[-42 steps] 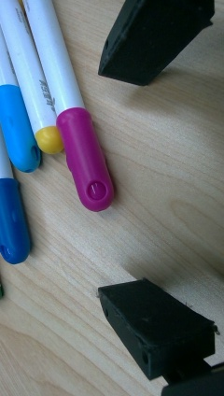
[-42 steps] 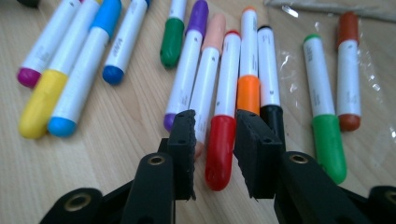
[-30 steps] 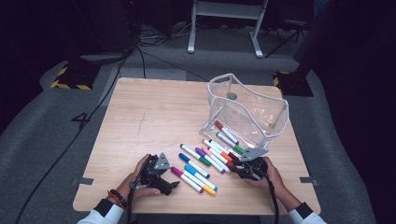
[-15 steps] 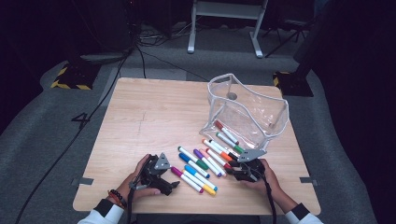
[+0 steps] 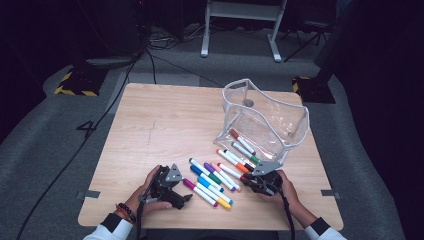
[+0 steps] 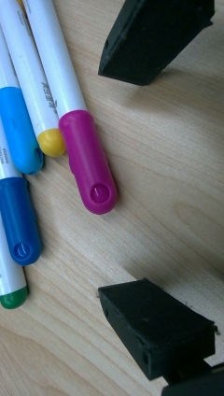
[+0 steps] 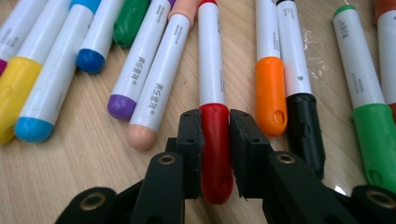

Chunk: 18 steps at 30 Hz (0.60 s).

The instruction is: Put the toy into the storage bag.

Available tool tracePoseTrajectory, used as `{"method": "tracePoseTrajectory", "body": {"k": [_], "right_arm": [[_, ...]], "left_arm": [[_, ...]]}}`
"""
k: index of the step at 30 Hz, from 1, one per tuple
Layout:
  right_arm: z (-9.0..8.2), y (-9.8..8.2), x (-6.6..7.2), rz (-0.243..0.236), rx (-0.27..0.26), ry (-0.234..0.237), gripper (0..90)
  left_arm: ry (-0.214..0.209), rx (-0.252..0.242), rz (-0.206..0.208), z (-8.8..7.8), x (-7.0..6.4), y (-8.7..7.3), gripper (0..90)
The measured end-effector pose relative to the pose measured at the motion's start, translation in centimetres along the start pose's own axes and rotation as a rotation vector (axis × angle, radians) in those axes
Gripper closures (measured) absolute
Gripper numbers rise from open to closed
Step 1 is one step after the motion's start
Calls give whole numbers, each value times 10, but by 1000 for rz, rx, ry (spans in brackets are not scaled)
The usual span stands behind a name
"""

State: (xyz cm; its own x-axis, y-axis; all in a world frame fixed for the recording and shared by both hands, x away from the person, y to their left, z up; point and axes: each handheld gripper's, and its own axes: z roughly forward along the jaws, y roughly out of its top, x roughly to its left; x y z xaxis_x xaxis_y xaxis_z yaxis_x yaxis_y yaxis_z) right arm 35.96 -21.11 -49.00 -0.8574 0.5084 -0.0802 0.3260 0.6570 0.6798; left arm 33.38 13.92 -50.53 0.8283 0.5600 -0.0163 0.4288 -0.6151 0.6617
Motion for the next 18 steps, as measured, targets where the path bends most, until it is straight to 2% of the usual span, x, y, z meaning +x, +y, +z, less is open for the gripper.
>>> {"method": "tracePoseTrajectory", "body": {"k": [3,11,18], "right_arm": [[-4,2,0,-18,1,-16,751],[-23,15,3,-55,-50,-22,751],[-52,35,6,-90,-122,-27,752]], "left_arm": [[0,0,0,0,0,0,4],[1,1,0,0,0,0,4],[1,1,0,0,0,0,4]]}}
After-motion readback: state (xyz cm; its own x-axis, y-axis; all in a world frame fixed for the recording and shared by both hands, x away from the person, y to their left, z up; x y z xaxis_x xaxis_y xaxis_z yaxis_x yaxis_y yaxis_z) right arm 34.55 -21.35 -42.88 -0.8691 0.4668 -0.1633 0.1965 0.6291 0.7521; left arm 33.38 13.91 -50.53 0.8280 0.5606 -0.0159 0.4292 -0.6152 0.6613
